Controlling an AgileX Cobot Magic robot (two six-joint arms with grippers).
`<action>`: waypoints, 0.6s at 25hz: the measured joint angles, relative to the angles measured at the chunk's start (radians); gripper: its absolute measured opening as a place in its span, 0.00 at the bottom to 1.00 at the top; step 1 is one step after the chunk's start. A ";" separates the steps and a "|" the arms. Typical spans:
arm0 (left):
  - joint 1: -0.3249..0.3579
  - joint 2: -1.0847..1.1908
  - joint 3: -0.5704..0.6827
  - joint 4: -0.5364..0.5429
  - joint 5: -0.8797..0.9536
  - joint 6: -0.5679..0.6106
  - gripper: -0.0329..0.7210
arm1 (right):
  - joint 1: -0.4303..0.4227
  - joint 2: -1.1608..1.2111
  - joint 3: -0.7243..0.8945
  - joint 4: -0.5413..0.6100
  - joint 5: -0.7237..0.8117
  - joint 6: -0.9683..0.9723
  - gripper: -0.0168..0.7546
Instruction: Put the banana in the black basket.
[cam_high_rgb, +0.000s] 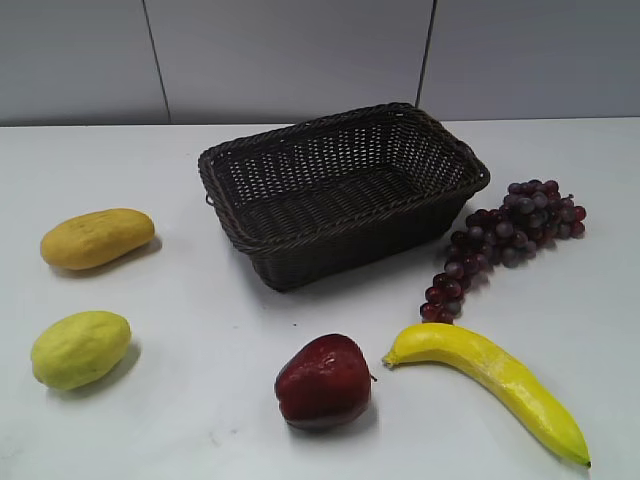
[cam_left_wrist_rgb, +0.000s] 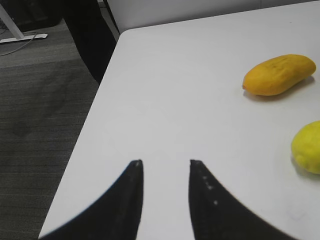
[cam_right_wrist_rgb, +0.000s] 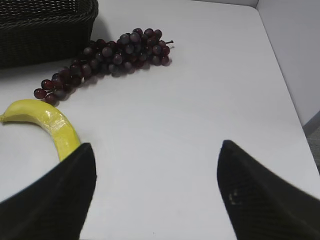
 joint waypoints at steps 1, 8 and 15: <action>0.000 0.000 0.000 0.000 0.000 0.000 0.35 | 0.000 0.000 0.000 0.000 0.000 0.000 0.76; 0.000 0.000 0.000 0.000 0.000 0.000 0.35 | 0.000 0.000 0.000 0.001 0.000 0.000 0.76; 0.000 0.000 0.000 0.000 0.000 0.000 0.35 | 0.000 0.032 0.000 0.008 -0.001 0.000 0.76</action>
